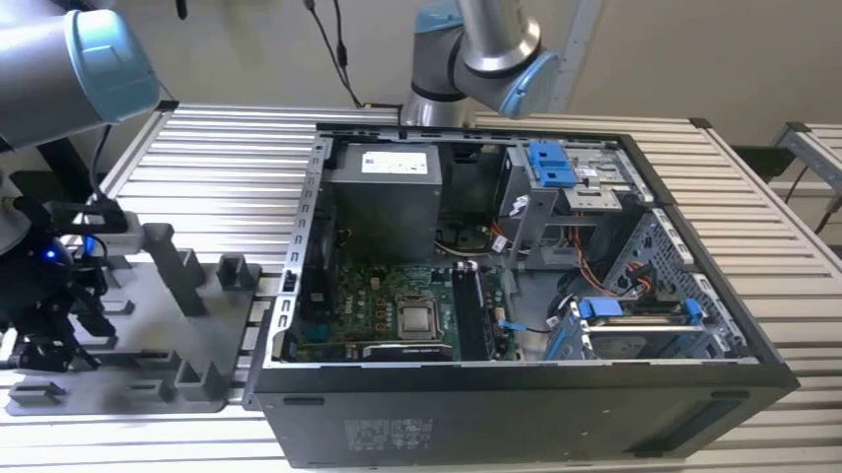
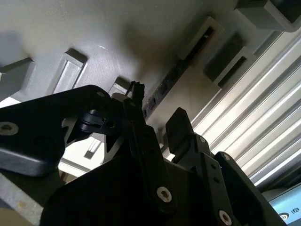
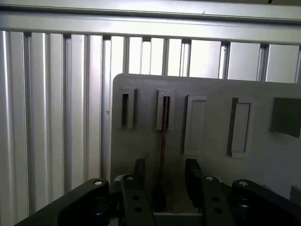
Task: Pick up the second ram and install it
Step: 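Pick up the second ram and move it above second insertion slot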
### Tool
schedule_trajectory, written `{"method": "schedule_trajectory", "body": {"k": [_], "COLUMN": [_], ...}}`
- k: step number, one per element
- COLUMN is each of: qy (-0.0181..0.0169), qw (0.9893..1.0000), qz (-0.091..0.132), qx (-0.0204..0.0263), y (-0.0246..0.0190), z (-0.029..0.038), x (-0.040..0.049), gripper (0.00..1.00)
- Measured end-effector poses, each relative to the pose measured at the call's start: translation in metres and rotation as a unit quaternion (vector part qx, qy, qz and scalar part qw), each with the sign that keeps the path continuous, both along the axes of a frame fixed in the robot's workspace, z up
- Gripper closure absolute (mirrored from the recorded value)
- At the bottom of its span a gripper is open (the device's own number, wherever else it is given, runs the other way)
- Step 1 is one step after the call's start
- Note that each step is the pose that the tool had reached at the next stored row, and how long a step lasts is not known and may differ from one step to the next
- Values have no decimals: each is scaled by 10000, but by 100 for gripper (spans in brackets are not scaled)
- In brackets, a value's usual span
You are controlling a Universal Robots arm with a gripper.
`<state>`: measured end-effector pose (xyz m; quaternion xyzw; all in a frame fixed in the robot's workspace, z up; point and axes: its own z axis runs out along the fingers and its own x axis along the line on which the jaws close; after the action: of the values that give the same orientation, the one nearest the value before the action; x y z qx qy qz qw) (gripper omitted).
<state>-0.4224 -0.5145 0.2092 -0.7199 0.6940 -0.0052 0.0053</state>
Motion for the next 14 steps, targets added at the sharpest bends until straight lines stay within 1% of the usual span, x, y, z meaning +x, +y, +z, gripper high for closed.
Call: {"method": "schedule_trajectory", "body": {"k": [6,14], "qy": [-23,-30], "qw": [10000,9999], "qz": [40,112], "qx": [1,0], "y": [-1,-11], "z": [-46,-108], "x": [-10,-22], "gripper": [52,52]}}
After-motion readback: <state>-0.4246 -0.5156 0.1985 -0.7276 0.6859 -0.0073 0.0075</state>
